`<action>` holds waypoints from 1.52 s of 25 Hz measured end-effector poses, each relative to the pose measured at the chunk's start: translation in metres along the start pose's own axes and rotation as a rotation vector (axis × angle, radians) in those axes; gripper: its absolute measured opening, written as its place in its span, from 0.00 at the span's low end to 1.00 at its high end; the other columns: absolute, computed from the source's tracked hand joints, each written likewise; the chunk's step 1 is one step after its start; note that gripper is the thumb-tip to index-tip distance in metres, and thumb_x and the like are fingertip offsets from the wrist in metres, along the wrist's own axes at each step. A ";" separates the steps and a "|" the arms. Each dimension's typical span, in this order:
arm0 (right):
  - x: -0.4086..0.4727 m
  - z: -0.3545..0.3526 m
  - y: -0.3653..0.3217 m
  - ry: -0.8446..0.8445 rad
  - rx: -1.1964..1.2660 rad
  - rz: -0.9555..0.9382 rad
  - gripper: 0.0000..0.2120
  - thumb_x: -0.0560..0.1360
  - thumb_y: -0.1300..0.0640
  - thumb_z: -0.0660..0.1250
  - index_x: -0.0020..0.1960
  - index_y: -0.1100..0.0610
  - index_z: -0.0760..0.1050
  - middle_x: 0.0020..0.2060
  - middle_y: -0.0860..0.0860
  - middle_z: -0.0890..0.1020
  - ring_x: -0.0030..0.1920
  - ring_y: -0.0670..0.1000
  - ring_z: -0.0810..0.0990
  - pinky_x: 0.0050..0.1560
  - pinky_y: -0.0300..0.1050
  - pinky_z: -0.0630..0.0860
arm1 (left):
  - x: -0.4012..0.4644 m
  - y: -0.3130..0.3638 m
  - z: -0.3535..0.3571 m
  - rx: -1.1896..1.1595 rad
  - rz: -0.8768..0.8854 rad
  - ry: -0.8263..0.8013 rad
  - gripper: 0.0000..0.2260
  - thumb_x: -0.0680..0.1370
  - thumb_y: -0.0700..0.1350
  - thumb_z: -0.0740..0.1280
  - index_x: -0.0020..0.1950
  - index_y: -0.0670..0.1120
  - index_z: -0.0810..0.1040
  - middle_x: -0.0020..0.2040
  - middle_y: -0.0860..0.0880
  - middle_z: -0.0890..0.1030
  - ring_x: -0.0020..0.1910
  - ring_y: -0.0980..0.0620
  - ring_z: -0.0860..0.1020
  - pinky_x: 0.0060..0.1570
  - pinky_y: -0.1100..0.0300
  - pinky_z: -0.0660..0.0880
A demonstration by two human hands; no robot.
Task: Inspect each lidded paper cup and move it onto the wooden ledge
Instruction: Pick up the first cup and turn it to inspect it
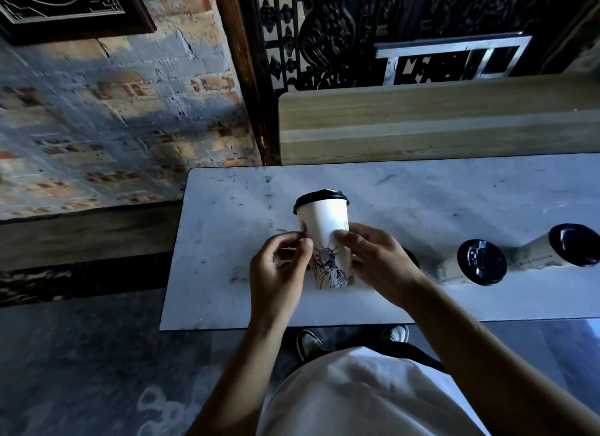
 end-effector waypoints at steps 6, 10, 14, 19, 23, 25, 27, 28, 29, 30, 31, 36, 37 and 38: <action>0.004 0.000 0.001 0.092 0.109 0.044 0.14 0.82 0.56 0.61 0.62 0.58 0.81 0.53 0.68 0.85 0.49 0.60 0.84 0.52 0.53 0.80 | -0.003 -0.004 -0.006 0.003 -0.011 0.027 0.06 0.76 0.41 0.74 0.51 0.51 0.83 0.42 0.60 0.87 0.42 0.61 0.84 0.44 0.67 0.79; 0.006 0.001 0.001 0.095 0.048 0.052 0.12 0.82 0.63 0.61 0.62 0.60 0.78 0.44 0.56 0.86 0.42 0.54 0.83 0.40 0.44 0.79 | -0.002 -0.001 -0.009 0.076 0.082 0.069 0.10 0.76 0.32 0.70 0.50 0.46 0.85 0.45 0.52 0.87 0.41 0.58 0.84 0.45 0.63 0.80; 0.005 0.001 -0.002 0.039 0.058 0.027 0.14 0.80 0.60 0.63 0.64 0.60 0.81 0.51 0.59 0.86 0.48 0.55 0.83 0.47 0.45 0.78 | 0.000 0.000 -0.008 0.072 0.074 0.086 0.13 0.75 0.30 0.68 0.49 0.46 0.85 0.45 0.48 0.87 0.40 0.56 0.84 0.43 0.64 0.79; 0.007 -0.002 0.000 0.002 0.033 0.012 0.19 0.75 0.55 0.69 0.64 0.61 0.80 0.55 0.63 0.85 0.52 0.56 0.83 0.52 0.47 0.79 | 0.000 -0.001 -0.003 -0.023 -0.003 0.073 0.05 0.78 0.36 0.71 0.49 0.46 0.84 0.43 0.53 0.87 0.41 0.59 0.83 0.44 0.65 0.79; 0.009 -0.003 -0.002 0.017 0.079 0.040 0.25 0.71 0.55 0.76 0.66 0.56 0.74 0.53 0.57 0.87 0.51 0.56 0.85 0.52 0.53 0.81 | 0.002 -0.005 -0.004 0.016 0.001 0.042 0.07 0.76 0.37 0.73 0.48 0.49 0.83 0.44 0.51 0.87 0.43 0.53 0.85 0.47 0.54 0.82; 0.009 -0.003 -0.001 0.002 0.099 0.045 0.25 0.70 0.55 0.78 0.64 0.55 0.73 0.54 0.60 0.86 0.51 0.60 0.84 0.55 0.59 0.79 | 0.003 -0.007 -0.006 0.049 0.027 0.049 0.09 0.75 0.35 0.72 0.48 0.49 0.84 0.45 0.49 0.87 0.43 0.49 0.85 0.47 0.48 0.83; 0.010 -0.002 -0.001 0.012 0.095 0.047 0.25 0.70 0.57 0.77 0.64 0.55 0.73 0.55 0.61 0.85 0.52 0.60 0.84 0.53 0.57 0.80 | 0.004 -0.005 -0.007 0.050 0.044 0.041 0.11 0.74 0.34 0.71 0.48 0.50 0.85 0.45 0.49 0.87 0.42 0.48 0.85 0.47 0.46 0.84; 0.011 -0.002 -0.002 0.019 0.082 0.039 0.25 0.71 0.57 0.77 0.65 0.56 0.73 0.57 0.62 0.85 0.53 0.59 0.84 0.52 0.55 0.82 | 0.006 -0.004 -0.007 0.055 0.040 0.030 0.12 0.74 0.34 0.71 0.48 0.51 0.85 0.45 0.49 0.87 0.42 0.49 0.85 0.47 0.47 0.84; 0.012 -0.003 -0.001 0.023 0.055 0.029 0.27 0.71 0.56 0.77 0.67 0.56 0.73 0.60 0.64 0.83 0.55 0.60 0.85 0.53 0.56 0.83 | 0.007 -0.005 -0.007 0.056 0.024 0.018 0.13 0.75 0.34 0.71 0.48 0.52 0.85 0.45 0.50 0.87 0.42 0.50 0.86 0.46 0.50 0.84; 0.014 -0.003 0.000 0.010 0.012 0.010 0.28 0.72 0.55 0.78 0.68 0.57 0.74 0.62 0.66 0.82 0.58 0.63 0.84 0.57 0.61 0.82 | 0.007 -0.004 -0.007 0.060 0.007 0.012 0.13 0.75 0.34 0.71 0.48 0.53 0.85 0.45 0.51 0.88 0.43 0.51 0.86 0.46 0.52 0.83; 0.015 -0.002 0.000 -0.013 -0.042 -0.016 0.27 0.72 0.53 0.78 0.68 0.57 0.76 0.62 0.68 0.81 0.61 0.66 0.83 0.61 0.66 0.80 | 0.007 -0.003 -0.006 0.045 -0.008 0.006 0.12 0.76 0.36 0.72 0.48 0.54 0.84 0.45 0.51 0.88 0.44 0.51 0.86 0.46 0.55 0.82; 0.016 0.002 -0.005 -0.016 -0.078 -0.032 0.10 0.81 0.53 0.66 0.59 0.52 0.81 0.48 0.58 0.87 0.49 0.54 0.84 0.51 0.47 0.79 | 0.007 -0.009 -0.008 0.030 -0.046 -0.025 0.11 0.72 0.52 0.74 0.53 0.52 0.84 0.49 0.51 0.88 0.50 0.52 0.86 0.51 0.53 0.83; 0.016 0.001 -0.004 0.008 -0.033 -0.014 0.11 0.82 0.58 0.61 0.58 0.51 0.81 0.45 0.55 0.88 0.46 0.51 0.84 0.49 0.43 0.79 | 0.008 -0.010 -0.009 0.052 -0.044 -0.011 0.12 0.73 0.52 0.74 0.54 0.50 0.84 0.50 0.51 0.88 0.51 0.52 0.86 0.52 0.53 0.83; 0.017 -0.002 -0.002 0.030 -0.021 0.001 0.15 0.82 0.63 0.58 0.59 0.51 0.80 0.45 0.55 0.88 0.45 0.51 0.84 0.47 0.43 0.78 | 0.009 -0.010 -0.011 0.079 -0.028 0.006 0.11 0.74 0.49 0.74 0.54 0.49 0.84 0.50 0.51 0.87 0.50 0.52 0.86 0.52 0.52 0.83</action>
Point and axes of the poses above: each hand's wrist, its own x-axis towards the middle knuckle, its own z-axis out of the palm, y = z × x, the point moved 2 cm from there along x, towards the middle knuckle
